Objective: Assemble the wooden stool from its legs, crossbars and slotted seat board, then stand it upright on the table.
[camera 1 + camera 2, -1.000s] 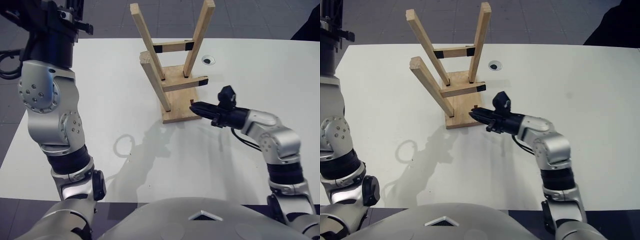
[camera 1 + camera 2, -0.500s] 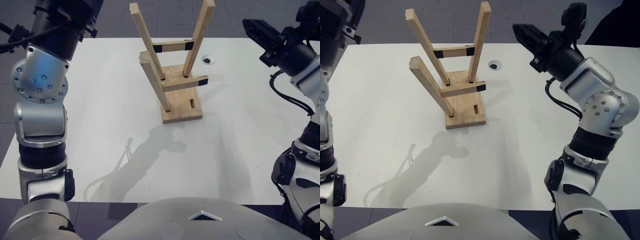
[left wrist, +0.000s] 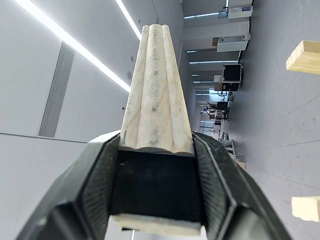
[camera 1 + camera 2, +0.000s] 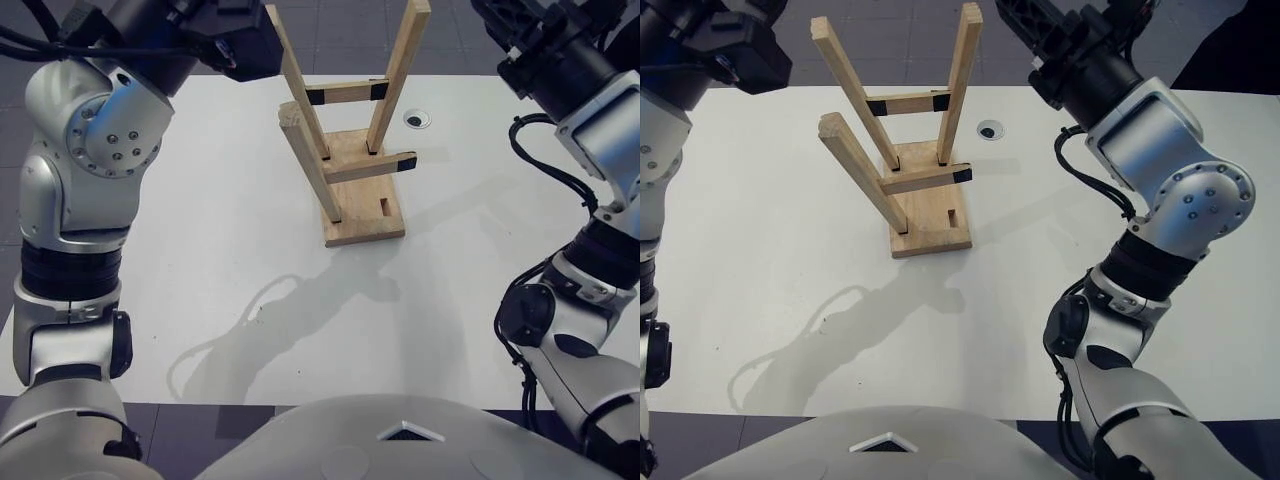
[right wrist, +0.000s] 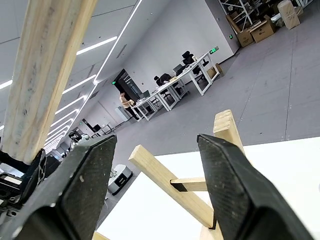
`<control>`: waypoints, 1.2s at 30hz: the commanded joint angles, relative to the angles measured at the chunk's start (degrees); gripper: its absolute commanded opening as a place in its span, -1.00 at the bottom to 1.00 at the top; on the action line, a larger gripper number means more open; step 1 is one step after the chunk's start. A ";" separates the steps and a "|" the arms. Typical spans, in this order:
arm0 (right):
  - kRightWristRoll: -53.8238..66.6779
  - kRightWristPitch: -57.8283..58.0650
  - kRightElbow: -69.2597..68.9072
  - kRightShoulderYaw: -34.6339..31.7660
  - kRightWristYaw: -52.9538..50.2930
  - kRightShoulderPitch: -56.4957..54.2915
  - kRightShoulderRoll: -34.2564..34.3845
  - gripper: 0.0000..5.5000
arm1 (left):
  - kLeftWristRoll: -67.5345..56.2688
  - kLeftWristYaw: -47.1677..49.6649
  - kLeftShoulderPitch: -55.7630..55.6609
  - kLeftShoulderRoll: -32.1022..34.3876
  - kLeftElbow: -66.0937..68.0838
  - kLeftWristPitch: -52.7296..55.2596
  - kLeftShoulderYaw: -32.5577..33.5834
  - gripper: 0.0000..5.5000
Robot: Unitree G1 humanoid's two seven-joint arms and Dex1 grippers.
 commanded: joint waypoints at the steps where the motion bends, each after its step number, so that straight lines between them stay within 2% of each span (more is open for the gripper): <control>1: 6.47 -0.40 -0.03 -0.94 -6.68 -1.00 -0.43 0.08 | 1.75 0.69 -1.41 -0.17 1.40 -2.13 0.51 -0.25; 5: 18.99 -6.89 1.98 -1.95 -19.81 -3.20 1.99 0.08 | 4.04 2.33 -0.53 -1.05 1.75 -4.72 -0.28 -0.25; 10: 34.93 -20.13 0.75 1.25 -37.01 -5.13 5.32 0.41 | 6.46 2.13 -3.02 -1.39 2.42 -7.83 -1.24 -0.25; 15: 40.93 -26.12 -2.09 6.30 -42.10 -4.52 4.06 0.74 | 6.88 1.14 -6.53 1.11 4.33 -10.22 0.66 -0.25; 19: 42.31 -29.88 -3.40 8.21 -43.12 -4.75 3.37 1.00 | 7.08 0.85 -6.89 1.27 5.16 -11.74 0.11 -0.25; 24: 39.91 -31.16 -4.09 12.74 -39.43 -3.19 3.66 1.00 | 7.92 -0.60 -4.76 -2.25 4.32 -10.53 -2.92 -0.25; 29: 30.09 -26.53 -6.52 18.99 -29.51 -1.31 -0.63 1.00 | 8.26 -3.21 -4.45 -5.67 3.45 -7.61 -4.83 -0.25; 36: 28.49 -29.59 -4.07 19.37 -27.96 -2.10 2.03 1.00 | 9.16 -3.09 -4.71 -7.05 1.97 -6.42 -4.36 -0.25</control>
